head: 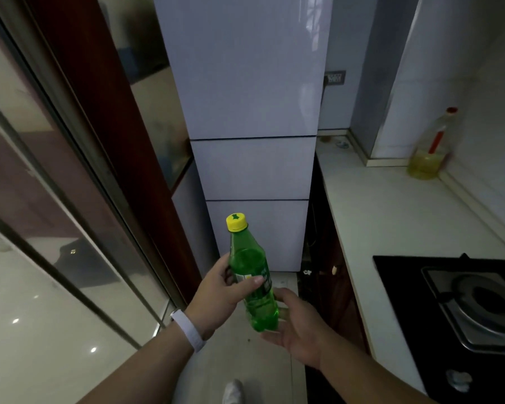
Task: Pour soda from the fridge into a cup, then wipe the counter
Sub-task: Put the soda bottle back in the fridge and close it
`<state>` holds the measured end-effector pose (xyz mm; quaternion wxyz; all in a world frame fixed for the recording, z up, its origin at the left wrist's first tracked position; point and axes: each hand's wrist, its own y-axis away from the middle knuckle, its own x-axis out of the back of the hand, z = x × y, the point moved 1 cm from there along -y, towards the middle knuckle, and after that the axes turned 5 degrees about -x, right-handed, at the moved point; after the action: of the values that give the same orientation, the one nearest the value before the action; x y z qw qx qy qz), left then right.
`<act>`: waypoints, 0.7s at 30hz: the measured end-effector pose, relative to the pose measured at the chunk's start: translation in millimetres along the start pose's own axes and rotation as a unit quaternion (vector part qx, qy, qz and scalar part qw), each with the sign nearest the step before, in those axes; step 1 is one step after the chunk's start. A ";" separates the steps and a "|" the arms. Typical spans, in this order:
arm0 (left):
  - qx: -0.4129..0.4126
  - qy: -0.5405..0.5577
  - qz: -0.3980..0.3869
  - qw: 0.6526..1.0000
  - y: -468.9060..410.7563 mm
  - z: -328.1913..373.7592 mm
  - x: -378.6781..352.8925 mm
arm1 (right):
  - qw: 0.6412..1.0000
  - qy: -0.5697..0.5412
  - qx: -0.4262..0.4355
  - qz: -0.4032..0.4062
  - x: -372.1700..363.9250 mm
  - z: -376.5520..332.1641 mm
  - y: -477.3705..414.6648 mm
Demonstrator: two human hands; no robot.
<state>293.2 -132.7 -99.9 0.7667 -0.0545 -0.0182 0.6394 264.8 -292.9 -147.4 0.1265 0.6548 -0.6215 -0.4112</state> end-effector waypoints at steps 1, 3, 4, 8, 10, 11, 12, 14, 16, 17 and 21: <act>-0.004 0.003 -0.005 1.000 -13.3 -2.3 6.1 | 1.000 -0.001 0.002 0.007 -4.8 -9.0 -9.3; -0.009 0.009 -0.010 1.000 -41.5 -5.3 19.0 | 1.000 -0.001 0.006 0.021 -16.3 -26.8 -30.1; -0.011 0.015 -0.010 1.000 -56.6 -6.6 26.6 | 1.000 0.000 0.008 0.028 -23.2 -36.0 -41.8; -0.018 0.040 -0.015 0.999 -117.0 -8.8 63.3 | 0.999 0.001 0.015 0.034 -58.6 -74.2 -84.3; -0.027 0.043 -0.014 0.999 -142.6 -8.4 84.4 | 0.999 0.004 0.018 0.036 -78.8 -91.2 -104.5; -0.029 0.044 -0.011 0.999 -154.1 -8.3 95.4 | 0.999 0.005 0.019 0.036 -89.7 -99.4 -113.6; -0.031 0.046 -0.008 0.998 -165.5 -7.5 106.3 | 0.999 0.006 0.021 0.035 -100.8 -107.3 -121.9; -0.038 0.053 -0.008 0.998 -187.7 -3.6 126.3 | 0.999 0.002 0.026 0.032 -122.2 -122.6 -136.3; -0.050 0.051 -0.008 0.997 -208.2 1.4 142.1 | 0.999 -0.012 0.029 0.027 -139.3 -136.0 -149.3; -0.055 0.050 -0.007 0.997 -216.8 3.5 148.5 | 0.999 -0.017 0.029 0.023 -146.3 -141.8 -155.5; -0.065 0.054 0.006 0.996 -243.4 8.8 169.2 | 0.999 -0.022 0.029 0.017 -167.6 -161.5 -178.5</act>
<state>561.2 -8.9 -72.2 0.7573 -0.1387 -0.0180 0.6379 522.3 -159.9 -102.6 0.1004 0.6387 -0.6467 -0.4047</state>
